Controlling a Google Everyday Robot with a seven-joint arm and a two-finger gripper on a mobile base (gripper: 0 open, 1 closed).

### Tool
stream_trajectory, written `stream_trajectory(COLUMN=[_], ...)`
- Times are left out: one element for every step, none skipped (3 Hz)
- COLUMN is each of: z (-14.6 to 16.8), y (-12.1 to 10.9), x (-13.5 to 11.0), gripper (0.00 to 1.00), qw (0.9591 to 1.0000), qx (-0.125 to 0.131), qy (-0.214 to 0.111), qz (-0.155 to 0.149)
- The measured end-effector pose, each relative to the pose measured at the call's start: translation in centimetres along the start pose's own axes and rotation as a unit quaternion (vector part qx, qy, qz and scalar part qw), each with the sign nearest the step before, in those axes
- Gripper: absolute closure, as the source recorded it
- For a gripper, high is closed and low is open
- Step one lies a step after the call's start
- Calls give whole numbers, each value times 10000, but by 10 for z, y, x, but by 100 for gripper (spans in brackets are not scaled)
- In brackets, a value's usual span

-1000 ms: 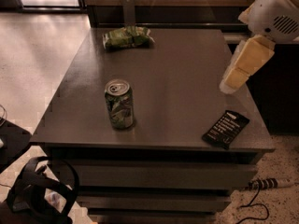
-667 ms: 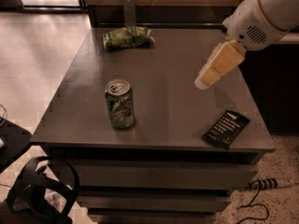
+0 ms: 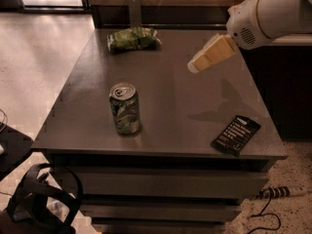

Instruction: Pick green jalapeno chip bag

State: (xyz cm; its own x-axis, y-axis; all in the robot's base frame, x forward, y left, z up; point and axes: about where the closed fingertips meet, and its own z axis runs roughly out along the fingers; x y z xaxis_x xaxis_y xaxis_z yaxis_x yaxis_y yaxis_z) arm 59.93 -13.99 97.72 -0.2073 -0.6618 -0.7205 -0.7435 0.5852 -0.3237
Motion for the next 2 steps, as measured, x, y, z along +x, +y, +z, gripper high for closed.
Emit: stream_trajectory(z=[3, 3], y=[-43, -43], x=[-24, -24], gripper=[0, 0], qw=[9969, 9969], qx=[678, 678], qy=[-390, -390], qz=[-47, -47])
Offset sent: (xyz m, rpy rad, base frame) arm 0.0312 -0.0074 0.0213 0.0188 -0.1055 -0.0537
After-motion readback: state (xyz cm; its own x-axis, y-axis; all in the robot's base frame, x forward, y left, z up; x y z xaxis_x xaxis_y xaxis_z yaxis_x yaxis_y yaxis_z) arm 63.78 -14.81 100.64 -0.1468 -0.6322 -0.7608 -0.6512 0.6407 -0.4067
